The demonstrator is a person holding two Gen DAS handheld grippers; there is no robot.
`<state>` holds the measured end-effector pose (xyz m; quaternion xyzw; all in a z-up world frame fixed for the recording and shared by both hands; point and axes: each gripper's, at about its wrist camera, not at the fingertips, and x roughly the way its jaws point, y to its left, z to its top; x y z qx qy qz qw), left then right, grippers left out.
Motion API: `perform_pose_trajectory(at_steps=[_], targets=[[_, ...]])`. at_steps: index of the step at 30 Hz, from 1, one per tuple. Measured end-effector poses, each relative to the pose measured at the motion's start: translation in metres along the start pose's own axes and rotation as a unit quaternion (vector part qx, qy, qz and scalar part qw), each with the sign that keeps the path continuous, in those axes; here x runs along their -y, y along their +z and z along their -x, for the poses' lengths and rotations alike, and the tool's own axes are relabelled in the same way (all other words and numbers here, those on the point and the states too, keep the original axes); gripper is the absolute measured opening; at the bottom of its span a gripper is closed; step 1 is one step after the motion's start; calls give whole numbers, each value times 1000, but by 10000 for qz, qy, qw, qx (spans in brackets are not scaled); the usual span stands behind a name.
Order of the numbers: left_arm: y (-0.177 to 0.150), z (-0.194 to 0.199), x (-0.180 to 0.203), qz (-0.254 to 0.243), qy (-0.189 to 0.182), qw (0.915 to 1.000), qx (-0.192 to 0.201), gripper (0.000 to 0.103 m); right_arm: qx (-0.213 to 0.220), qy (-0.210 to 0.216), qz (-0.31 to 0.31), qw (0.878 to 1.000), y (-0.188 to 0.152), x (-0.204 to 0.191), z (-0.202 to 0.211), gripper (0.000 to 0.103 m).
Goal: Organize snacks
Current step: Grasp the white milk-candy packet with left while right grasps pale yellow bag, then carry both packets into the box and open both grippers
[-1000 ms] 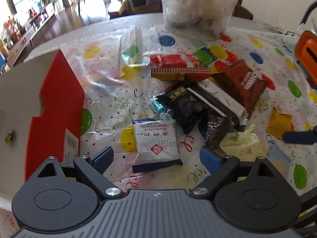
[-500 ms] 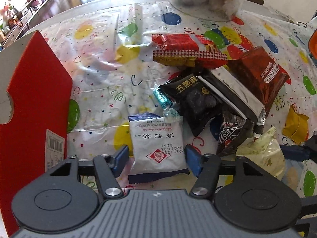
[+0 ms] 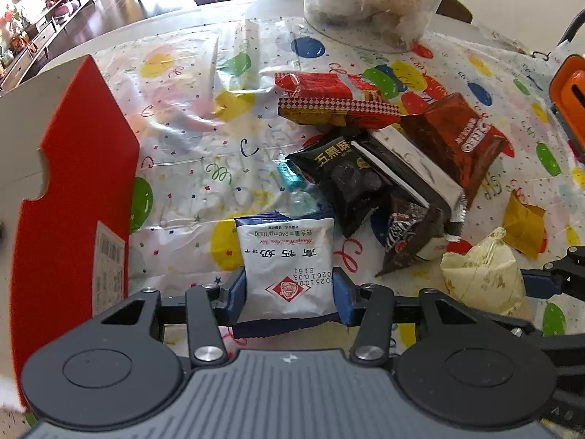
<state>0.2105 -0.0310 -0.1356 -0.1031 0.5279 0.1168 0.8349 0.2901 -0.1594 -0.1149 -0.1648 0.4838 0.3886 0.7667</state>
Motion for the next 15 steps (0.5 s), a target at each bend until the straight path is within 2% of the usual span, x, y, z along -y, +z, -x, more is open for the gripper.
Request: perform_pose_trajectory(at_steps=[15], targets=[[-32, 87, -16, 15, -291, 9981, 551, 48, 519, 93, -269, 9982, -2, -20, 63, 36]])
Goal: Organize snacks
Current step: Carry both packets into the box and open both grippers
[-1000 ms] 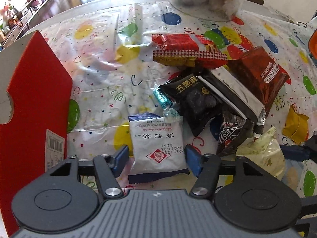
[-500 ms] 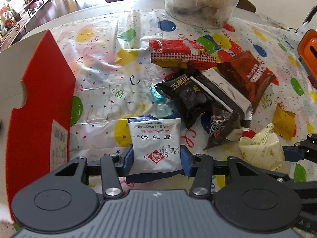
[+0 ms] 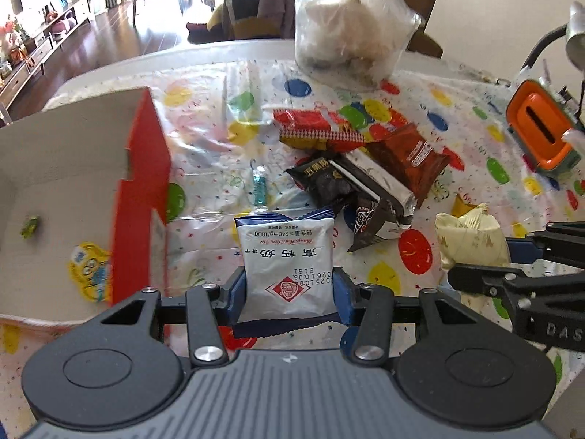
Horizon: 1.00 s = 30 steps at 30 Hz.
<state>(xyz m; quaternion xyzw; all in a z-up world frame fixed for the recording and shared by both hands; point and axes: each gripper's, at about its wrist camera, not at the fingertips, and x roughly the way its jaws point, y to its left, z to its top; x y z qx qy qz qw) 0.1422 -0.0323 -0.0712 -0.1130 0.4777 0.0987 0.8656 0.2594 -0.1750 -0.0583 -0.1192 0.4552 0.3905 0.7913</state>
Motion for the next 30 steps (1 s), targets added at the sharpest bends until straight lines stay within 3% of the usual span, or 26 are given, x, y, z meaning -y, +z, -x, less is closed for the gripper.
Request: perform_pose_trajectory(at_steps=[14, 30], targets=[[-10, 81, -59, 216, 171, 9982, 528, 48, 374, 259, 199, 9988, 29, -67, 24, 36], [3, 114, -173, 437, 820, 9918, 882, 48, 471, 542, 688, 9950, 89, -173, -20, 36]])
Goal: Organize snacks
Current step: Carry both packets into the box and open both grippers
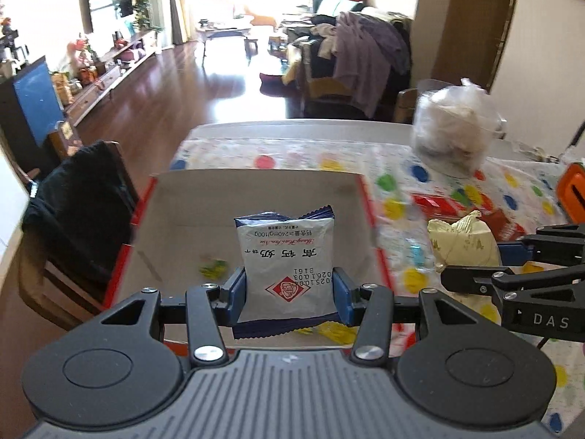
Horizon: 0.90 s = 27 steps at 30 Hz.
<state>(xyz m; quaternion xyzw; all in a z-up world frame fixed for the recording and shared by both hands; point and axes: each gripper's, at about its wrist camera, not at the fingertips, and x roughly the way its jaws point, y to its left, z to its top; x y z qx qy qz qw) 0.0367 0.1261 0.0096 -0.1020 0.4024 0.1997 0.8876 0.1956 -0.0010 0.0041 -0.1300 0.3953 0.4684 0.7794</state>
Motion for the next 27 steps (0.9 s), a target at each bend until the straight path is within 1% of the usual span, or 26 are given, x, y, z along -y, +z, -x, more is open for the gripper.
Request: perform_pose_trajectory(at_steps=[4, 7, 11, 14, 16, 19, 27], targets=[[6, -12, -27, 8, 114, 9999, -101, 48, -68, 27, 99, 9999, 14, -19, -26, 36], [8, -27, -44, 4, 222, 9994, -247, 48, -217, 50, 132, 9997, 22, -30, -49, 36], [9, -47, -64, -7, 343, 9983, -474, 48, -395, -33, 250, 9989, 27, -44, -78, 36], [7, -60, -73, -58, 400, 9974, -595, 48, -518, -196, 497, 9972, 26, -55, -103, 36], [5, -70, -78, -110, 451, 9966, -678, 48, -627, -224, 611, 9959, 25, -60, -116, 36], [2, -83, -82, -197, 498, 9953, -806, 48, -792, -195, 620, 9947, 23, -65, -131, 36], [-10, -110, -75, -497, 495, 9911, -1129, 48, -1078, -197, 716, 9914, 13, -71, -155, 37]])
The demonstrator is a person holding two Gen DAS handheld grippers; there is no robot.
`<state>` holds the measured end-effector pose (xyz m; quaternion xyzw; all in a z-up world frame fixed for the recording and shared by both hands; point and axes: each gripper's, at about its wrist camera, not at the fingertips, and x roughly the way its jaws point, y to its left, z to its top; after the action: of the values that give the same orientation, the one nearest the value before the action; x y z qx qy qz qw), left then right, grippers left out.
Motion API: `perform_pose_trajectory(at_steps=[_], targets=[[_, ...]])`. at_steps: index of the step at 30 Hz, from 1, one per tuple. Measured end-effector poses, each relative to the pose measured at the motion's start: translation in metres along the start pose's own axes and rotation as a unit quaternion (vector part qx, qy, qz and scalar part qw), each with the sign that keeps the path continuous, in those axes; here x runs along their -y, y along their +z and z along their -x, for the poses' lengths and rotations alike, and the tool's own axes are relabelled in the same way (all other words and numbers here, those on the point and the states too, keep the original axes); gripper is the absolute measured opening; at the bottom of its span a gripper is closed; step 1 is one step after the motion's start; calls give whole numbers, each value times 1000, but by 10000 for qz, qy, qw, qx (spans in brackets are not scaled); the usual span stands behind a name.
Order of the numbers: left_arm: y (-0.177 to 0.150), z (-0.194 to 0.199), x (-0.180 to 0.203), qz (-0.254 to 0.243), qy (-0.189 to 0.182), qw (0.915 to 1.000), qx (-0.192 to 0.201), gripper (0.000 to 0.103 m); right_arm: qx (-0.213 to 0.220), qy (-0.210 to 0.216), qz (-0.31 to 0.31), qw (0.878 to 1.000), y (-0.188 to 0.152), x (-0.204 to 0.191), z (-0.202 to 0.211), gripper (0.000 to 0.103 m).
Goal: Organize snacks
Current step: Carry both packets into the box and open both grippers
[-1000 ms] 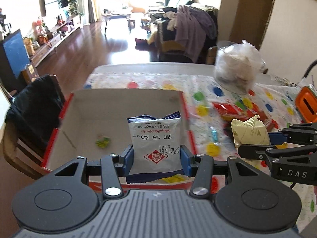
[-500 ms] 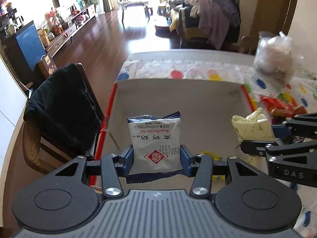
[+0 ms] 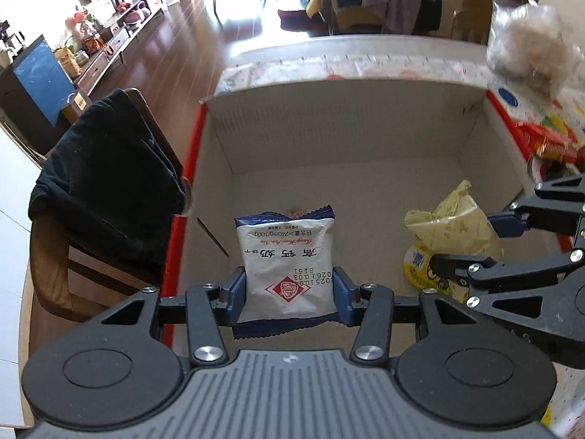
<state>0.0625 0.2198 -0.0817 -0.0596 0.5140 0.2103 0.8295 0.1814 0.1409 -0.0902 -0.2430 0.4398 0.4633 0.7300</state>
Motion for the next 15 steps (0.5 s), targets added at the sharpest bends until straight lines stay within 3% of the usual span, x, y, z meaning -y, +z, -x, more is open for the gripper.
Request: perform_pose_trajectory(at_steps=[7, 15], targets=[[-5, -14, 0, -54, -31, 9998, -171, 49, -71, -61, 16, 10000, -1, -2, -1, 41], [-9, -6, -2, 19, -147, 9999, -45, 50, 46, -60, -69, 9999, -5, -1, 9, 46]])
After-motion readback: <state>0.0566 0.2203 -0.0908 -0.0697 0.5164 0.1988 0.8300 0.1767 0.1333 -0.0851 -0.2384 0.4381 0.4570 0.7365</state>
